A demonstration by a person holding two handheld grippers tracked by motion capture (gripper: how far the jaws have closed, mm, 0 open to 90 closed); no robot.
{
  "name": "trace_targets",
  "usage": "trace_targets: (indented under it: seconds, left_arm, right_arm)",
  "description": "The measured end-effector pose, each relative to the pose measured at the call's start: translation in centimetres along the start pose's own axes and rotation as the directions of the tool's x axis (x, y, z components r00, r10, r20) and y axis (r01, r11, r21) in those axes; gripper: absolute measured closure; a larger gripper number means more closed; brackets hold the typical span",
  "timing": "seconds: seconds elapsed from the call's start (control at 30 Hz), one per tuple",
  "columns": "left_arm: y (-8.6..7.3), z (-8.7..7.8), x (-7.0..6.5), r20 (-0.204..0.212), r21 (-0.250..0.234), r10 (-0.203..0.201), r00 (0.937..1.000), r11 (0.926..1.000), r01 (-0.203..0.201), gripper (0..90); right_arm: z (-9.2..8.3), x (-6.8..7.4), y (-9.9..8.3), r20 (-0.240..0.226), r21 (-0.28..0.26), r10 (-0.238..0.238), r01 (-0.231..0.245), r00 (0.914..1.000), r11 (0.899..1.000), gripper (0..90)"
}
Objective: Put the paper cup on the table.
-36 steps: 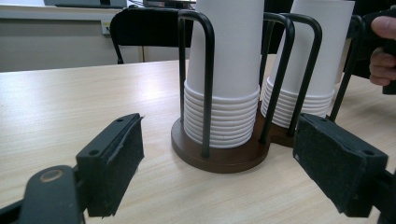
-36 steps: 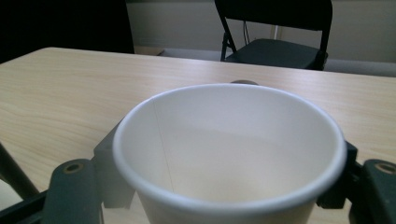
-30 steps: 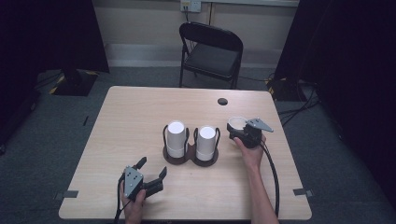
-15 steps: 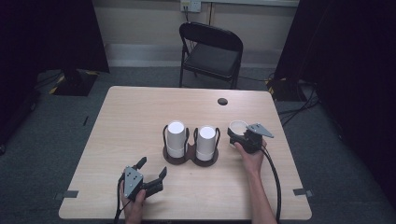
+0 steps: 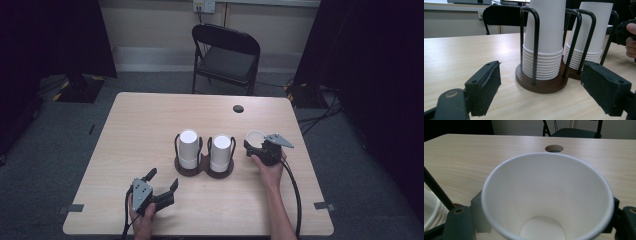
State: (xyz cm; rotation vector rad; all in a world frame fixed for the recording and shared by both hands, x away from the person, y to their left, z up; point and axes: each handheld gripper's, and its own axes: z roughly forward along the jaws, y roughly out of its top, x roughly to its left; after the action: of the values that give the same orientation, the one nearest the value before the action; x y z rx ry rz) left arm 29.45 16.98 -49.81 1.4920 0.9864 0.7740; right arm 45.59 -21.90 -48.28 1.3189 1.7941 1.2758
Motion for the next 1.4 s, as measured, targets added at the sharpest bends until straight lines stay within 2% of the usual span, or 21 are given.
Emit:
trace_targets:
  seconds: [0.2, 0.53, 0.67, 1.03, 1.07, 1.13, 1.23, 1.4]
  left_arm:
    - [0.0, 0.0, 0.0, -0.002, 0.000, -0.002, 1.0000, 1.0000, 0.002, 16.1]
    - [0.0, 0.0, 0.0, -0.005, -0.002, -0.010, 0.9999, 0.9999, 0.010, 15.9]
    - [0.0, 0.0, 0.0, -0.003, -0.005, -0.010, 0.9999, 0.9999, 0.010, 15.9]
    - [0.0, 0.0, 0.1, -0.002, -0.007, -0.012, 0.9999, 0.9999, 0.012, 15.9]
    - [0.0, 0.0, 0.0, -0.002, -0.008, -0.015, 0.9999, 0.9999, 0.015, 15.9]
    - [0.0, 0.0, 0.1, -0.002, -0.008, -0.014, 0.9999, 0.9999, 0.014, 15.9]
    - [0.0, 0.0, 0.0, -0.004, -0.005, -0.010, 0.9999, 0.9999, 0.010, 15.9]
    - [0.0, 0.0, 0.0, -0.006, -0.006, -0.014, 0.9999, 0.9999, 0.014, 15.9]
  right_arm:
    - [0.1, 0.1, -0.2, -0.005, 0.021, 0.021, -0.021, 0.9998, 1.000, 14.6]
    - [-0.1, 0.0, -0.2, 0.004, 0.052, 0.048, -0.048, 0.9988, 0.997, 13.7]
    - [-0.3, 0.1, -0.2, 0.032, 0.065, 0.043, -0.045, 0.9986, 0.997, 13.7]
    - [-0.6, 0.4, -0.4, 0.016, 0.102, 0.058, -0.059, 0.9982, 0.993, 13.9]
    - [-0.7, 0.4, -0.4, 0.012, 0.098, 0.059, -0.060, 0.9982, 0.993, 14.2]
    - [-1.0, 0.5, -0.6, 0.036, 0.084, 0.054, -0.057, 0.9978, 0.995, 13.9]
    - [-1.4, 0.3, -0.8, 0.037, 0.092, 0.063, -0.067, 0.9973, 0.994, 13.7]
    - [-2.2, 0.6, -0.8, 0.032, 0.068, 0.060, -0.062, 0.9977, 0.996, 13.8]
